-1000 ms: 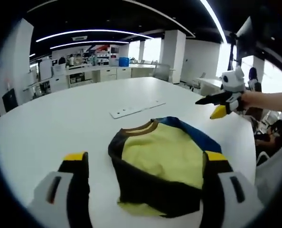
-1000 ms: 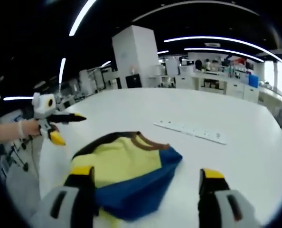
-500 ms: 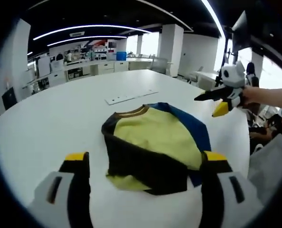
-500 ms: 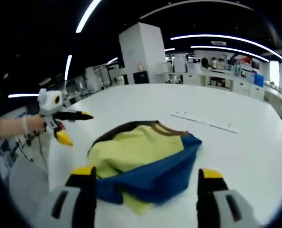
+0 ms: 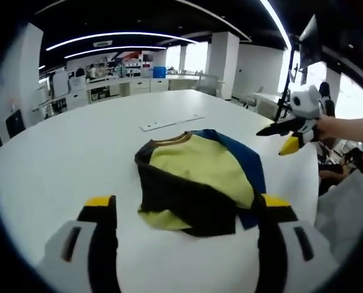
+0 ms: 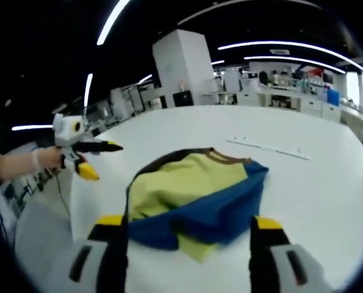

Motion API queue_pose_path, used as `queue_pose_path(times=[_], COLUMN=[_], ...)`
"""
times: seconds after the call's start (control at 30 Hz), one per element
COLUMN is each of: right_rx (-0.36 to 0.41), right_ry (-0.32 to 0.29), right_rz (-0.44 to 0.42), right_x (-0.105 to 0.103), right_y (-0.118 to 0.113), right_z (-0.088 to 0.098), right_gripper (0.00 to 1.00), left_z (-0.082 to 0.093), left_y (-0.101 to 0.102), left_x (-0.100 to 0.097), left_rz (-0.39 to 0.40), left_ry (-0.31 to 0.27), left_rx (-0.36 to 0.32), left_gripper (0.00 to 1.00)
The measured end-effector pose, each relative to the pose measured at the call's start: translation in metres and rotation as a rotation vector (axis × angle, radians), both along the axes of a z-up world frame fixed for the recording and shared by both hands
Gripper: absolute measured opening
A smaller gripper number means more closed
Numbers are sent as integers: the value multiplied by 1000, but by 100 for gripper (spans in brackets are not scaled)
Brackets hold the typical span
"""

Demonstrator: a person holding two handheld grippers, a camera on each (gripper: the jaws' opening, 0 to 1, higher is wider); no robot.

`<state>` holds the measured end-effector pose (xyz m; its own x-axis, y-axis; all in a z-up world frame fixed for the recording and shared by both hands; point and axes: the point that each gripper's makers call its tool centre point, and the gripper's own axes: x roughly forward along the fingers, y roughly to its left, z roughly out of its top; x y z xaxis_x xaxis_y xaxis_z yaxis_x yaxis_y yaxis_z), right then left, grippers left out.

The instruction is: Fold the garment on the visible template until the final outline fits inside the template.

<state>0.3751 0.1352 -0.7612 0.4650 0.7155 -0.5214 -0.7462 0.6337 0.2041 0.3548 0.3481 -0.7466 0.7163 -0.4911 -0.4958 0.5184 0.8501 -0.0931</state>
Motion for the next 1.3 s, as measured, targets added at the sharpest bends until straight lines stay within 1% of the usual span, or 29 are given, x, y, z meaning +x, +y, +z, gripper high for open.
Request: queue_pose_path(times=[0.07,0.17,0.33,0.43,0.47,0.57,0.7,0.8,0.87,0.9,0.97,1.0,1.03,1.1,1.17,1.2,1.23,1.3], right_rx=[13,24,18,17,9,18,37,35,25,32,52,64,63,66,57,35,34,58], right_ry=[6,17,28,42,53,69,106,118,120,124,169,183,189,248,238,242,245,271], right_rz=[8,28,49,57,61,53,45,45,38,29,-11,-32,-35,-84,-85,-108,-111,-136], right_x=[-2,-16,-34,-41,-51,-55,-63,-69,-68,-68,-67,-66,-66,-73,-75,-72,-72,-74], right_y=[4,15,26,30,33,32,40,47,49,50,55,57,58,62,67,66,66,71], right_z=[0,-2,-9,-14,-15,-24,-31,-35,-40,-41,-43,-43,-43,-46,-47,-53,-53,-52], right_gripper=[80,77,76,73,71,69,60,58,55,52,46,43,41,40,38,36,34,30], left_z=[0,-2,-7,-10,-10,-11,-11,-13,-11,-12,-13,-14,-14,-15,-17,-18,-18,-18], left_y=[0,2,5,8,9,9,11,14,13,12,12,11,11,9,9,10,9,9], left_x=[-3,-6,-13,-16,-17,-21,-22,-23,-24,-25,-25,-26,-26,-27,-28,-28,-28,-29], left_rz=[9,17,29,35,39,47,55,58,60,59,58,57,56,56,57,58,58,59], left_ry=[-1,1,9,13,14,19,24,26,27,27,30,30,30,33,36,37,39,41], left_rx=[-8,-17,-29,-28,-34,-36,-41,-42,-47,-48,-47,-48,-49,-51,-50,-51,-52,-55], left_gripper=[92,92,92,91,91,91,91,91,91,91,91,91,91,91,91,91,91,90])
